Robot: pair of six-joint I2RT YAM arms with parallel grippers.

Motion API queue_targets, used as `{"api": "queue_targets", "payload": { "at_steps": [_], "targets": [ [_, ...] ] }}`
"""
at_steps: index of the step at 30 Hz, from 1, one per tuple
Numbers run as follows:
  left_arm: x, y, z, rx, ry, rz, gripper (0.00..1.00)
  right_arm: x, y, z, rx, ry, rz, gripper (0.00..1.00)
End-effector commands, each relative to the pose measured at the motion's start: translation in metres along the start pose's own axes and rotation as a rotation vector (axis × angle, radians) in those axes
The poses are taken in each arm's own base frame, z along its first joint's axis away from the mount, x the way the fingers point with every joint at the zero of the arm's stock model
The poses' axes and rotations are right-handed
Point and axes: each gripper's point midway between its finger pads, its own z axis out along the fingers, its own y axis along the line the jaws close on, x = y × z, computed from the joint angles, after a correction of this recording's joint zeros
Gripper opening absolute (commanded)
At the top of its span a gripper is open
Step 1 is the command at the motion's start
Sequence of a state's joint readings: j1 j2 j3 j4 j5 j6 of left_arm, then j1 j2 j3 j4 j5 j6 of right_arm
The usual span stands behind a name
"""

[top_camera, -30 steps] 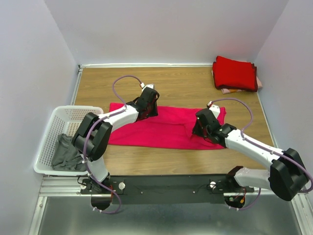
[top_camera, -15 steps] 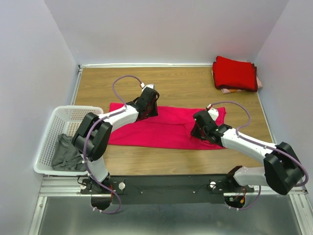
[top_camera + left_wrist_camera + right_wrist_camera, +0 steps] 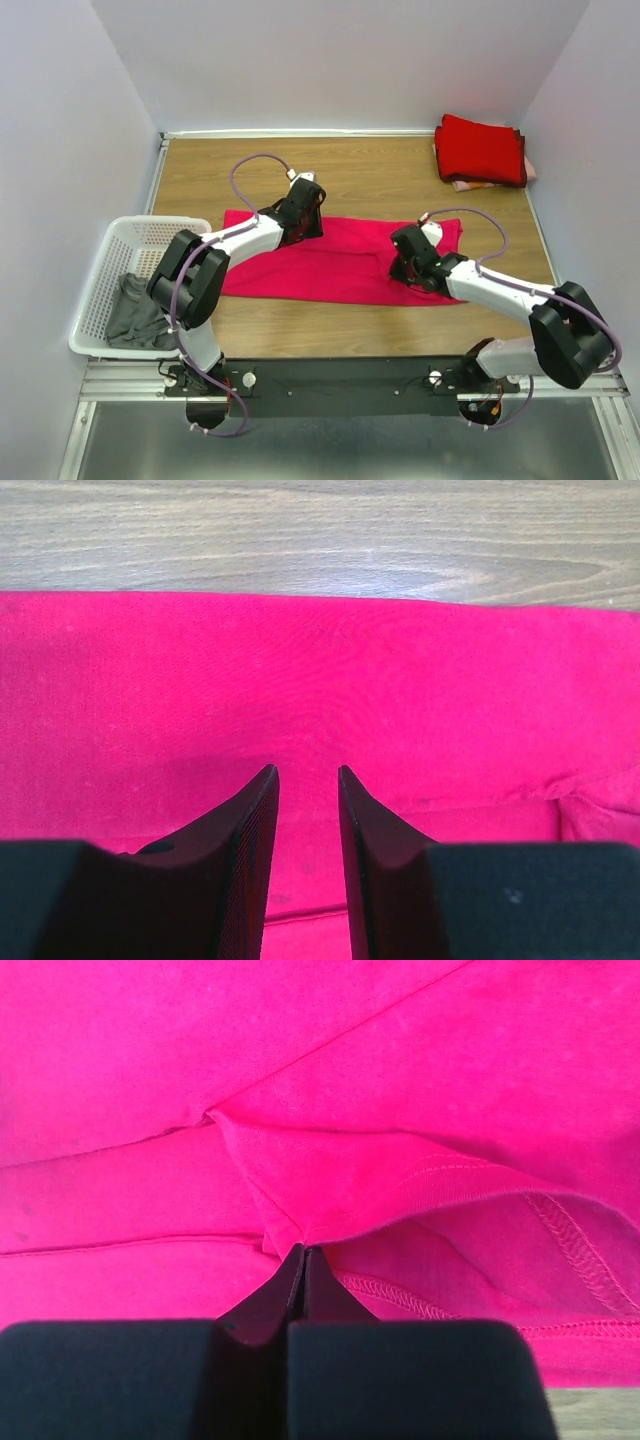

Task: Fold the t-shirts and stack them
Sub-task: Fold the tshirt

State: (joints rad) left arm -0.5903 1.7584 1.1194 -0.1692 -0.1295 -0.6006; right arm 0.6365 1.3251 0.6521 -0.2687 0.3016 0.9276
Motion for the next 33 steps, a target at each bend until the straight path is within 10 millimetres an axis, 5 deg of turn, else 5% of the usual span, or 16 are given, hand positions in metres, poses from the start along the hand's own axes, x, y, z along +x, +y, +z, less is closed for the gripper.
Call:
{"api": "queue_targets", "payload": {
  "at_steps": [1,19,26,33],
  "targets": [
    [-0.004,-0.001,-0.004,0.006,-0.014,0.014,0.38,0.002,0.017,0.001,-0.037,-0.001,0.005,0.01],
    [-0.003,-0.001,-0.001,0.004,-0.012,0.010,0.38,0.026,0.041,0.000,-0.060,0.016,-0.017,0.02],
    [-0.003,-0.001,-0.001,0.003,-0.012,0.008,0.38,0.026,0.047,-0.003,-0.079,0.023,-0.027,0.22],
    [-0.013,0.010,-0.008,-0.022,-0.030,-0.005,0.38,0.022,0.051,-0.031,-0.148,0.034,-0.040,0.58]
  ]
}}
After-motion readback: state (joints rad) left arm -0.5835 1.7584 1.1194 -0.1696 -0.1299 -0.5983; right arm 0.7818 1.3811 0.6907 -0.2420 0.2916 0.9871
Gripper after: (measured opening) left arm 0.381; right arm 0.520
